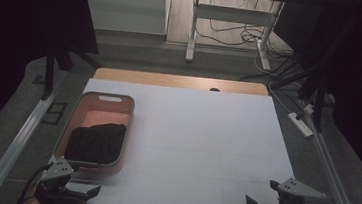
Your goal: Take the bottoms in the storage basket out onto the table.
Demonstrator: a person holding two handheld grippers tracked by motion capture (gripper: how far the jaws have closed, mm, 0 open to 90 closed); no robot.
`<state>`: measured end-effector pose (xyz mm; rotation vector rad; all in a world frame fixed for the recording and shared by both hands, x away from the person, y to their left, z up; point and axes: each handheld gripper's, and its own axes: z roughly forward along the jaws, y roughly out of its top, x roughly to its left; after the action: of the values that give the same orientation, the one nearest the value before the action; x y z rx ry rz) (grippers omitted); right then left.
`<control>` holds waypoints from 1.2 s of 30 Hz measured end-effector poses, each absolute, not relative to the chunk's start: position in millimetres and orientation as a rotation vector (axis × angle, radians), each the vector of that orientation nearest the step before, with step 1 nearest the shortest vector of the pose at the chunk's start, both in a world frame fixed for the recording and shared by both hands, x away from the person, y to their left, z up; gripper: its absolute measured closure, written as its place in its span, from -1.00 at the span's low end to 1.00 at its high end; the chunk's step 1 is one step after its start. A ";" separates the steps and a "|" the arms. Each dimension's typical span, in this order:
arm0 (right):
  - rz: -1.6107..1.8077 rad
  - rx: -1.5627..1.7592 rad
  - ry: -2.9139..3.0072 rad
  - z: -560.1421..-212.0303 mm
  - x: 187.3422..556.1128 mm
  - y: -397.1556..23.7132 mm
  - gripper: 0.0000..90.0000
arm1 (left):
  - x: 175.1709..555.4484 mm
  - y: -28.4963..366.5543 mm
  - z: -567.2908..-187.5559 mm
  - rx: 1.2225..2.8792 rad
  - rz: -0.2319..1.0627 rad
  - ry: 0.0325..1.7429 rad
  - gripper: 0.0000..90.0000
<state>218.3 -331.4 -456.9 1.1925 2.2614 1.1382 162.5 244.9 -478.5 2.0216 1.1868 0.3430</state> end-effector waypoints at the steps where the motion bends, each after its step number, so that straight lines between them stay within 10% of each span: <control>1: 1.137 1.190 2.265 -456.9 218.3 -331.2 -1.00 | 162.6 245.3 -478.5 2.023 0.343 1.185 -1.00; 36: 1.141 1.226 2.277 -457.8 221.1 -332.2 -1.00 | 173.5 245.1 -461.2 2.015 0.320 1.107 -1.00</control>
<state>221.1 -332.2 -457.8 1.2262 2.2774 1.1411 173.5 245.1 -461.2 2.0146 1.1072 0.3200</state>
